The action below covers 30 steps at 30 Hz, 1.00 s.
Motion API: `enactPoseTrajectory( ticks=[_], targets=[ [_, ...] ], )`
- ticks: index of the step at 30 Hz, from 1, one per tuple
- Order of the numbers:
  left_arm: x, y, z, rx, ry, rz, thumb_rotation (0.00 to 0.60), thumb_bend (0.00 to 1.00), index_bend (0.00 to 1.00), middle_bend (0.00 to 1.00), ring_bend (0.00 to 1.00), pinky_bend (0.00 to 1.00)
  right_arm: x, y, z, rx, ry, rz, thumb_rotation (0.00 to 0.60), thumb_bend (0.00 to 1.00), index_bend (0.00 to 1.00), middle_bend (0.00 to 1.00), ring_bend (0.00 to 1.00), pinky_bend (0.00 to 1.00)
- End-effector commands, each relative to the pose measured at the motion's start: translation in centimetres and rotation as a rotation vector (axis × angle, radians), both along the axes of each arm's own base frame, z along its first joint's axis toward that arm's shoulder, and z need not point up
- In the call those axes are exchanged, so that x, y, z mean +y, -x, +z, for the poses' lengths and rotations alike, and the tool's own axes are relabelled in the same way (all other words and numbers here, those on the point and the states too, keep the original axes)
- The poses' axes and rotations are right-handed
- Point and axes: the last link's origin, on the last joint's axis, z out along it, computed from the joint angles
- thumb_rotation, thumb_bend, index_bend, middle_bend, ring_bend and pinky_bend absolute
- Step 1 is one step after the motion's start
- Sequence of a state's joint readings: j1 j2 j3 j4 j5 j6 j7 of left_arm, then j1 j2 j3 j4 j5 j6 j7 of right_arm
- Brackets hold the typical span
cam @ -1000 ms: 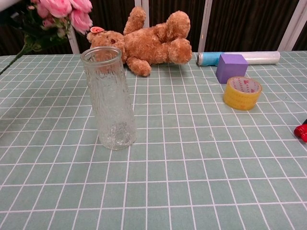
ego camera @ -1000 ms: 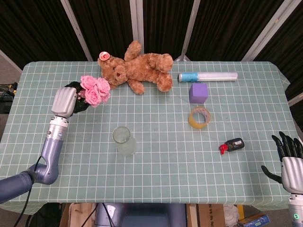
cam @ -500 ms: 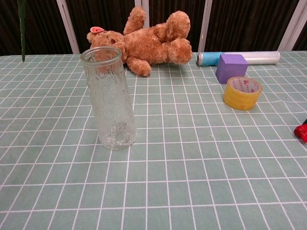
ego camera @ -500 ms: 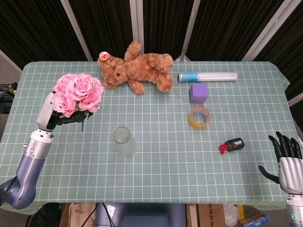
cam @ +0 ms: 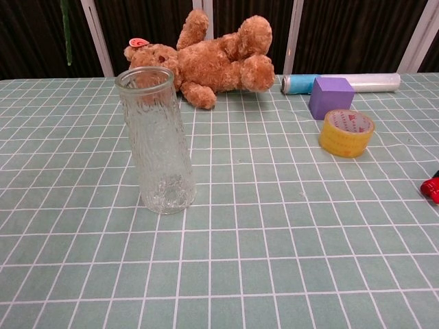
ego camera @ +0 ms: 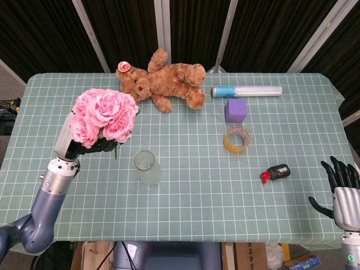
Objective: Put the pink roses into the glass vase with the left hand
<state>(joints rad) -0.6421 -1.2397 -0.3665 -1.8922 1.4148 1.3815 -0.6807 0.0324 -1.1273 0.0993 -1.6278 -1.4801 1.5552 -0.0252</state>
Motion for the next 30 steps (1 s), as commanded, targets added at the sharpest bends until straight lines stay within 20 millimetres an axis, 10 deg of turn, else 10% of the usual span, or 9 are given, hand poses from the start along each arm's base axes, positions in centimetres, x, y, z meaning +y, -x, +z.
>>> enactPoseTrajectory(
  ticks=[1, 14, 30],
  targets=[
    [0.1, -1.6, -1.1, -0.031, -0.003, -0.017, 0.600, 0.46, 0.47, 0.47, 0.33, 0.47, 0.0, 0.0, 0.0, 0.000, 0.001, 0.001, 0.600, 0.20, 0.14, 0.06, 0.06, 0.00],
    [0.5, -4.7, -3.4, -0.073, -0.004, -0.036, 0.600, 0.46, 0.47, 0.47, 0.33, 0.48, 0.0, 0.2, 0.4, -0.010, 0.016, 0.001, 0.600, 0.20, 0.14, 0.06, 0.06, 0.00],
    [0.6, -4.1, -7.2, -0.014, 0.005, -0.040, 0.600, 0.45, 0.47, 0.47, 0.33, 0.48, 0.0, 0.4, 0.7, -0.021, 0.029, -0.002, 0.600, 0.21, 0.14, 0.06, 0.06, 0.00]
  ],
)
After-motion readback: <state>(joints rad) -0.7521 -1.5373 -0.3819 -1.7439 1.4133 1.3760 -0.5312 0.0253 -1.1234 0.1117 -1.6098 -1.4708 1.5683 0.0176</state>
